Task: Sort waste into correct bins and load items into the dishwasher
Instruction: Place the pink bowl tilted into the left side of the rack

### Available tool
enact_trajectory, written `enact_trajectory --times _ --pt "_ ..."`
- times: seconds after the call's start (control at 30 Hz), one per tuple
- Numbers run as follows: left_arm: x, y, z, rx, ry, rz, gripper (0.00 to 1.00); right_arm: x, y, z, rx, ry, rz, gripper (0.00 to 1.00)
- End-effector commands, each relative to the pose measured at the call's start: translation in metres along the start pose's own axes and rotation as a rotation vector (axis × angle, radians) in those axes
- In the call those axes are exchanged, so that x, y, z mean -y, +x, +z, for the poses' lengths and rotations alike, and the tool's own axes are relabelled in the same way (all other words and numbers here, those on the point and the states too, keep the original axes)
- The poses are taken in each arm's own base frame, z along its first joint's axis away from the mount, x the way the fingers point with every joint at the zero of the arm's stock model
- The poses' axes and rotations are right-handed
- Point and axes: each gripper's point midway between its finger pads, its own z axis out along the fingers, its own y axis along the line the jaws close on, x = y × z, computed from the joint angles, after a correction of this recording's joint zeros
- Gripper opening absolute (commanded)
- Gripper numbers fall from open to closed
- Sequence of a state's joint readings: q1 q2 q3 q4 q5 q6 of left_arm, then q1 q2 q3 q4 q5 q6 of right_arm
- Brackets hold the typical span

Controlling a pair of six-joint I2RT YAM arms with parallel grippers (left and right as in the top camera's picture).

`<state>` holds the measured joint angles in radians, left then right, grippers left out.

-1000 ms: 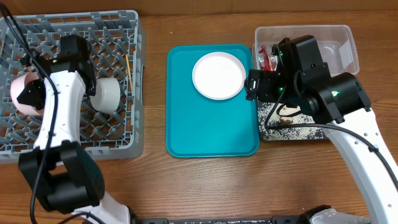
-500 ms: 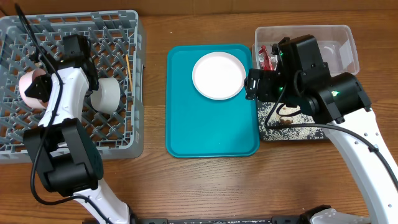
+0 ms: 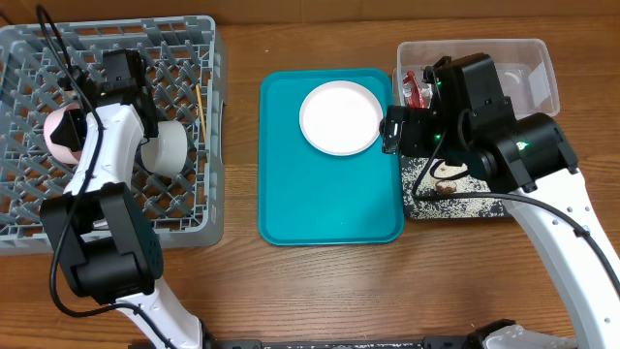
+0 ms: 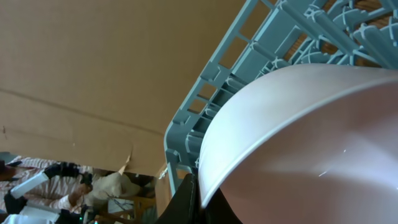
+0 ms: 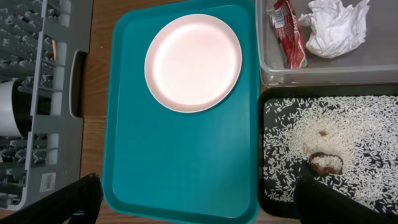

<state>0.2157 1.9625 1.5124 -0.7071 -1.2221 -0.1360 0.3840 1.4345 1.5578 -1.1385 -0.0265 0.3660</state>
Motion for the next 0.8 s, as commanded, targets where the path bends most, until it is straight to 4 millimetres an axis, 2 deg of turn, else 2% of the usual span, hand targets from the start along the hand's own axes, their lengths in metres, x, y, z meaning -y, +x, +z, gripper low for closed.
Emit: enact_trajectory --times 0.0,0.17,0.4,0.5,0.77 --pt "0.009 0.001 -0.001 0.001 0.017 0.028 0.04 -0.001 -0.005 -0.004 0.017 -0.008 0.004 1.0" --pt "0.011 0.001 0.001 0.002 0.01 0.056 0.04 -0.001 -0.005 -0.004 0.016 -0.008 0.004 0.99" --pt "0.031 0.01 0.003 -0.006 -0.007 0.142 0.04 -0.001 -0.005 -0.004 0.016 -0.007 0.004 1.0" --pt "0.027 0.006 -0.002 0.021 -0.096 0.155 0.04 -0.001 -0.005 -0.004 0.016 -0.008 0.004 1.0" --pt "0.025 0.003 -0.008 0.037 -0.119 0.187 0.04 -0.001 -0.005 -0.004 0.016 -0.007 0.004 1.0"
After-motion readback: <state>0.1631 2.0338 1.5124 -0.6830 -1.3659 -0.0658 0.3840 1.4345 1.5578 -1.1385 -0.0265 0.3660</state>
